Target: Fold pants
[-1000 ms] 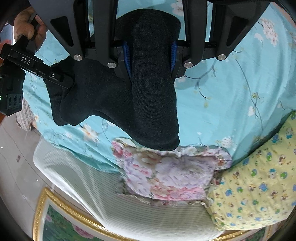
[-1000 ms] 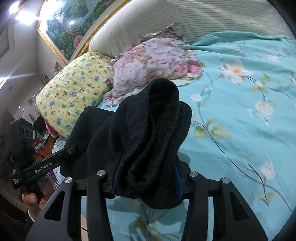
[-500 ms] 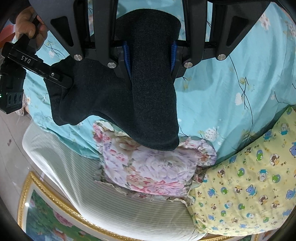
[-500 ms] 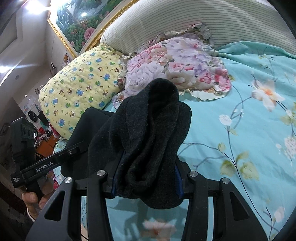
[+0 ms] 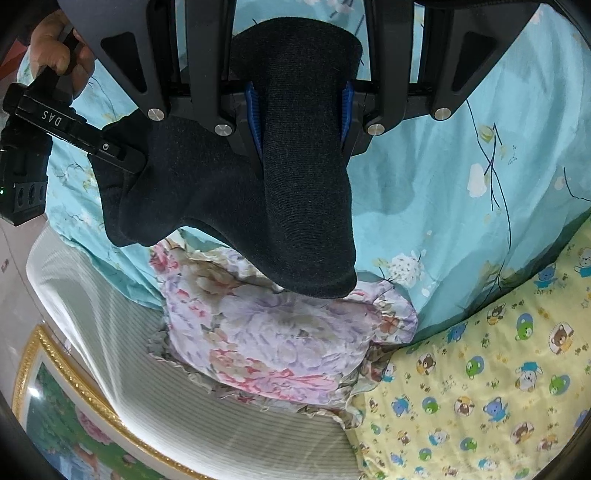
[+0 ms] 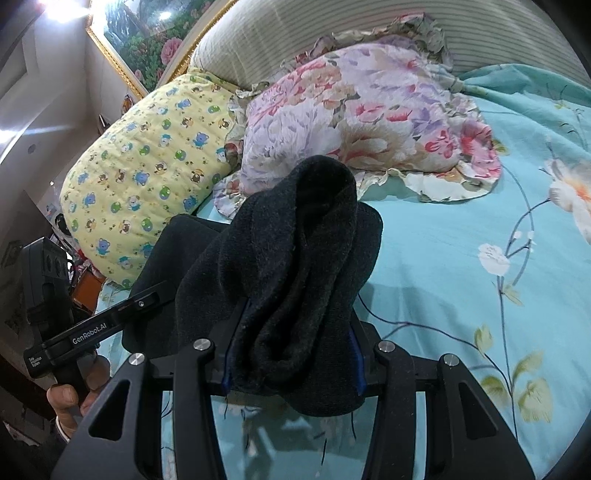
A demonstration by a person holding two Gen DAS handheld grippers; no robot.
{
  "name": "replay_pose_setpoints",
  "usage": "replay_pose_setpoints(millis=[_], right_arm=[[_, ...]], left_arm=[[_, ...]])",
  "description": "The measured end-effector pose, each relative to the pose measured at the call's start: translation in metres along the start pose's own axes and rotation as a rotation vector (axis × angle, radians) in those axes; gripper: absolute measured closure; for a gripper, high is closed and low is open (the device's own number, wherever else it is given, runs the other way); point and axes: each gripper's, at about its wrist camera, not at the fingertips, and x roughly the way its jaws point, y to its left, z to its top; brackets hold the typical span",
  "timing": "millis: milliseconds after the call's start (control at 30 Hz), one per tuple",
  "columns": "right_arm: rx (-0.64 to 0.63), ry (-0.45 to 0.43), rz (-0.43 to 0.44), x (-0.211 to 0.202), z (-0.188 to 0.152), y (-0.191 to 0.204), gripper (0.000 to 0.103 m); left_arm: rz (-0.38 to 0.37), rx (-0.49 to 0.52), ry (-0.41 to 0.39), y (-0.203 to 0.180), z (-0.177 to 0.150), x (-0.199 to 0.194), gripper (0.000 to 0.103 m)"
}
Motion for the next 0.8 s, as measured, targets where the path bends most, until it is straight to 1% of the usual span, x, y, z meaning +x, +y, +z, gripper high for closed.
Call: replay_pose_setpoints(millis=[200,367,433,467,633,667,733,800], right_arm=[[0.009,0.026,0.004,0.02,0.002,-0.006,0.055],[0.008,0.035,0.006,0.027,0.0,-0.011,0.055],[-0.001,0.037,0.003,0.029,0.0,-0.01,0.053],[-0.002,0.038,0.001,0.029,0.0,-0.011,0.051],[0.02,0.048,-0.003,0.032,-0.002,-0.018,0.043],[0.03,0.05,-0.002,0.033,-0.003,-0.021,0.04],[0.045,0.051,-0.006,0.034,-0.004,-0.025,0.036],[0.055,0.05,-0.004,0.033,-0.005,-0.029,0.035]], left_arm=[[0.004,-0.023,0.028,0.009,-0.001,0.015,0.07],[0.012,-0.035,0.046,0.015,-0.004,0.025,0.068],[0.019,-0.04,0.055,0.017,-0.005,0.029,0.065],[0.021,-0.043,0.059,0.018,-0.006,0.03,0.064],[0.039,-0.069,0.074,0.027,-0.01,0.035,0.048],[0.042,-0.077,0.073,0.029,-0.01,0.035,0.046],[0.044,-0.089,0.07,0.033,-0.011,0.035,0.039],[0.042,-0.096,0.072,0.037,-0.011,0.034,0.037]])
